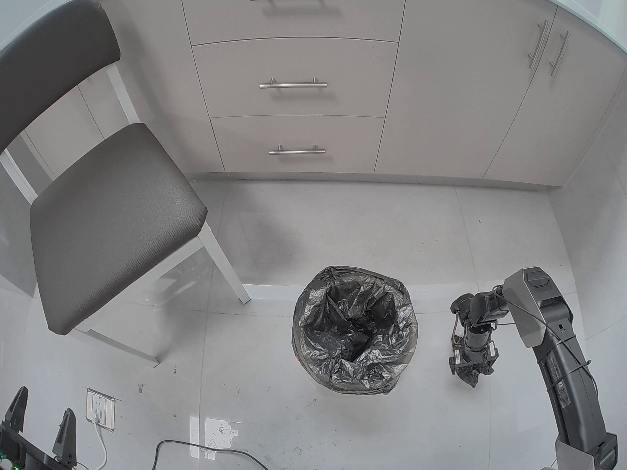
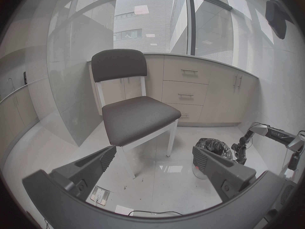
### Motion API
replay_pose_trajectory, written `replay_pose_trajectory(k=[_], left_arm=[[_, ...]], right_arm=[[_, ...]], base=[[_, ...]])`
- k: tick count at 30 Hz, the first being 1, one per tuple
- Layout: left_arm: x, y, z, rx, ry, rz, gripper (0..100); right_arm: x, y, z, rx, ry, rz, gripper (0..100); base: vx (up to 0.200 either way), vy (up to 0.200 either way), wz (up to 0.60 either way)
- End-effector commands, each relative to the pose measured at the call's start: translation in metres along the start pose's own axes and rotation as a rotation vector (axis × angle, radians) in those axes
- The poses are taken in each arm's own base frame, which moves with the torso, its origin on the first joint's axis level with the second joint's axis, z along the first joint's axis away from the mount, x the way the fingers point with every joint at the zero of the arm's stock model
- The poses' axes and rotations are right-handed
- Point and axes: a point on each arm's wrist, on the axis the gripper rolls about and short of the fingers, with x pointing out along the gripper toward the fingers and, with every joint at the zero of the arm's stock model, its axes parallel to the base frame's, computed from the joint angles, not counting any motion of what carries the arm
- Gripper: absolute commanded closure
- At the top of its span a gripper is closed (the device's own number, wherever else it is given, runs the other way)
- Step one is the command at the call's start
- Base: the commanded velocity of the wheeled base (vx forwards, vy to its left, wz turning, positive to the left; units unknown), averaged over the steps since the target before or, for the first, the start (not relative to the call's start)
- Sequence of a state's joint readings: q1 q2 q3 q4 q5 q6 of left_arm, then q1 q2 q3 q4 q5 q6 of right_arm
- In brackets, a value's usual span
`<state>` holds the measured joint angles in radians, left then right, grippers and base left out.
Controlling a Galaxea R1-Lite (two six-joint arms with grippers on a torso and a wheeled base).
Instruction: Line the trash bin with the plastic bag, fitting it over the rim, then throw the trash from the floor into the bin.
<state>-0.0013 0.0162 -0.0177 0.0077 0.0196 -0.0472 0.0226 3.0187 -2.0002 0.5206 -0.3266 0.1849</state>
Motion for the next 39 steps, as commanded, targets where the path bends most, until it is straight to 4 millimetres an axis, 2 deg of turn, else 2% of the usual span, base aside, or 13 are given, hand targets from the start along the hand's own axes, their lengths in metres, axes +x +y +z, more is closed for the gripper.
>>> replay_pose_trajectory(k=[1,2,11,17,21,25,26,27,28,29,31,33,39], left_arm=[[0.0,0.0,-0.004,0.0,-0.002,0.0,0],[0.0,0.0,-0.004,0.0,-0.002,0.0,0],[0.0,0.0,-0.004,0.0,-0.002,0.0,0],[0.0,0.0,-0.004,0.0,-0.003,-0.002,0],[0.0,0.0,-0.004,0.0,-0.003,0.001,0],[0.0,0.0,-0.004,0.001,-0.002,0.0,0],[0.0,0.0,-0.004,0.001,-0.001,-0.001,0],[0.0,0.0,-0.004,0.001,-0.001,-0.001,0],[0.0,0.0,-0.004,0.001,-0.003,0.0,0],[0.0,0.0,-0.004,0.001,-0.002,0.0,0],[0.0,0.0,-0.004,0.001,-0.001,-0.001,0],[0.0,0.0,-0.004,0.007,-0.005,-0.002,0],[0.0,0.0,-0.005,0.029,-0.001,-0.003,0]], right_arm=[[0.009,0.003,-0.003,-0.002,0.007,-0.001,0],[0.009,0.003,-0.003,0.0,0.0,0.001,100],[0.021,0.006,-0.007,0.005,0.013,0.0,100],[0.009,0.001,-0.003,0.012,0.012,-0.001,100],[-0.031,-0.011,0.003,0.008,0.036,-0.002,100],[-0.087,-0.028,0.008,0.024,0.054,0.02,100],[-0.089,-0.028,0.008,0.022,0.057,0.023,100],[-0.11,-0.035,0.007,0.021,0.074,0.047,100],[-0.114,-0.036,0.007,0.021,0.075,0.052,100],[-0.139,-0.044,0.005,0.019,0.087,0.082,100],[-0.157,-0.049,0.003,0.015,0.096,0.112,100],[-0.192,-0.057,-0.004,0.003,0.112,0.161,100],[-0.255,-0.057,-0.02,-0.041,0.068,0.23,100]], base=[[0.0,0.0,0.0],[0.0,0.0,0.0],[0.0,0.0,0.0],[0.0,0.0,0.0],[0.0,0.0,0.0],[0.0,0.0,0.0],[0.0,0.0,0.0],[0.0,0.0,0.0],[0.0,0.0,0.0],[0.0,0.0,0.0],[0.0,0.0,0.0],[0.0,0.0,0.0],[0.0,0.0,0.0]])
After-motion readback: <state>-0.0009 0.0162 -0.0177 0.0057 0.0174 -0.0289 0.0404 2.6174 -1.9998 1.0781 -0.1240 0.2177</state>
